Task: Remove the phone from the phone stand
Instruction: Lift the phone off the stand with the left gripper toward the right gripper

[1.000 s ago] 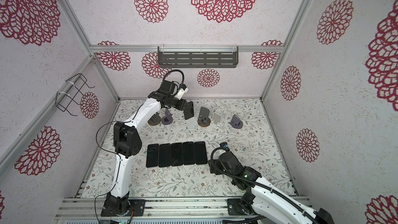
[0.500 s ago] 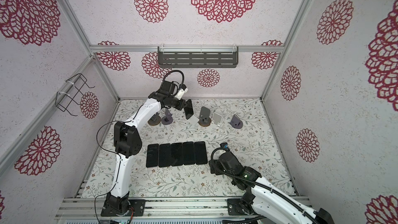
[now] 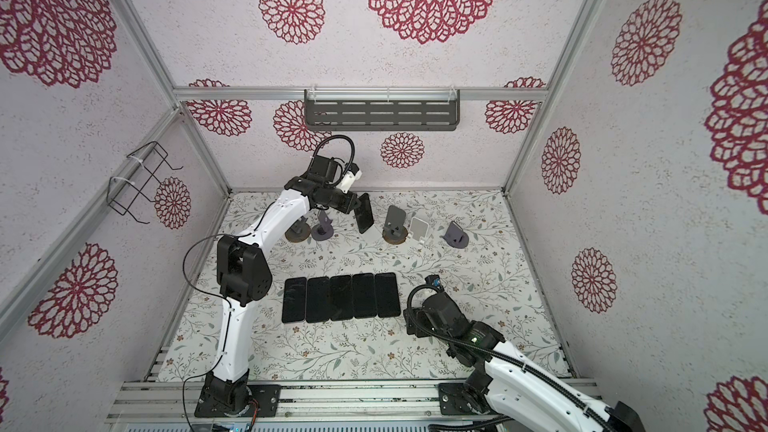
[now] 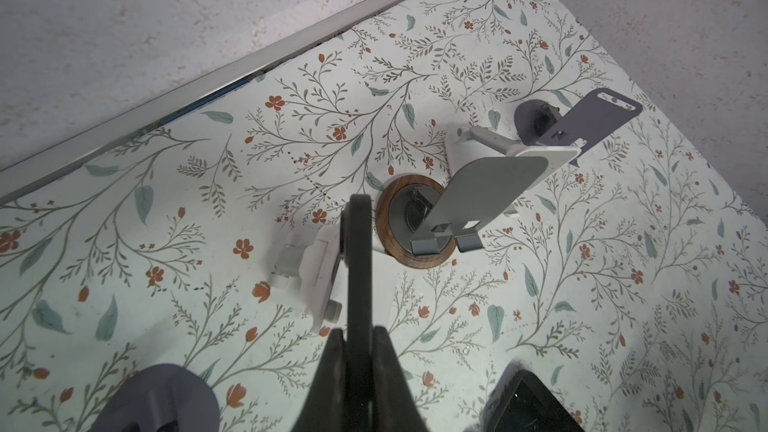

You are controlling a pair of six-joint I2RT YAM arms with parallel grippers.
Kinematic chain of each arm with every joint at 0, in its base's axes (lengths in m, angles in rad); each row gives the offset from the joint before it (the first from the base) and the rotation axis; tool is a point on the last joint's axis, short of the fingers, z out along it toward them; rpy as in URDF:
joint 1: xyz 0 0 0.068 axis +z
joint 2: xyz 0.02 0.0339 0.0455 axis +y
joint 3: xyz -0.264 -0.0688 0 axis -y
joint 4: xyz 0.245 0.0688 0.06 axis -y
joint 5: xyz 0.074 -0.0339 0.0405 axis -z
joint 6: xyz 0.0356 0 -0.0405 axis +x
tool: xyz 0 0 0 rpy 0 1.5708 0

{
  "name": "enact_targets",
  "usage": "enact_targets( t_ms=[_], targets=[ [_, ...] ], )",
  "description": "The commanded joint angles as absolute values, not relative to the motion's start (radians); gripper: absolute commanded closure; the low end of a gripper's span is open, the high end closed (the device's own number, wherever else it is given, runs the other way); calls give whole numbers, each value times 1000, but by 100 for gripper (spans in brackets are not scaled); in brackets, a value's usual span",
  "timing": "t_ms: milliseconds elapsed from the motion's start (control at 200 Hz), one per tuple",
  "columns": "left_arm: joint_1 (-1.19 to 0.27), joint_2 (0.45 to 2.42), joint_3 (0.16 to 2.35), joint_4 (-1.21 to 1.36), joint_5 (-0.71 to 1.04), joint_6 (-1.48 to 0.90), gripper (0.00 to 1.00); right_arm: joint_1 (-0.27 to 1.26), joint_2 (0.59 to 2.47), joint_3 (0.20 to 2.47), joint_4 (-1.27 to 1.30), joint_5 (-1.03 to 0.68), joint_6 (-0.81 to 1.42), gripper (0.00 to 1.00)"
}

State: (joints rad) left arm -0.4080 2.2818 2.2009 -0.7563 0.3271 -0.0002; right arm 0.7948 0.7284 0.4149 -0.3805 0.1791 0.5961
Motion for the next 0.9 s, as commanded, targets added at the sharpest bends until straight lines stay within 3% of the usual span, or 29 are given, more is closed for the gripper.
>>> enact_targets(
  t_ms=[0, 370, 525, 896],
  targets=[
    [-411, 2169, 2211, -755, 346, -4, 100, 795, 715, 429, -391, 196, 611, 14],
    [-407, 1988, 2126, -863, 385, -91, 100, 793, 755, 494, -416, 213, 565, 14],
    [-385, 1880, 1963, -848, 555, -196, 100, 793, 812, 571, -458, 142, 474, 21],
    [-291, 1752, 1632, -862, 878, -291, 100, 793, 928, 801, -658, 100, 324, 21]
  ],
)
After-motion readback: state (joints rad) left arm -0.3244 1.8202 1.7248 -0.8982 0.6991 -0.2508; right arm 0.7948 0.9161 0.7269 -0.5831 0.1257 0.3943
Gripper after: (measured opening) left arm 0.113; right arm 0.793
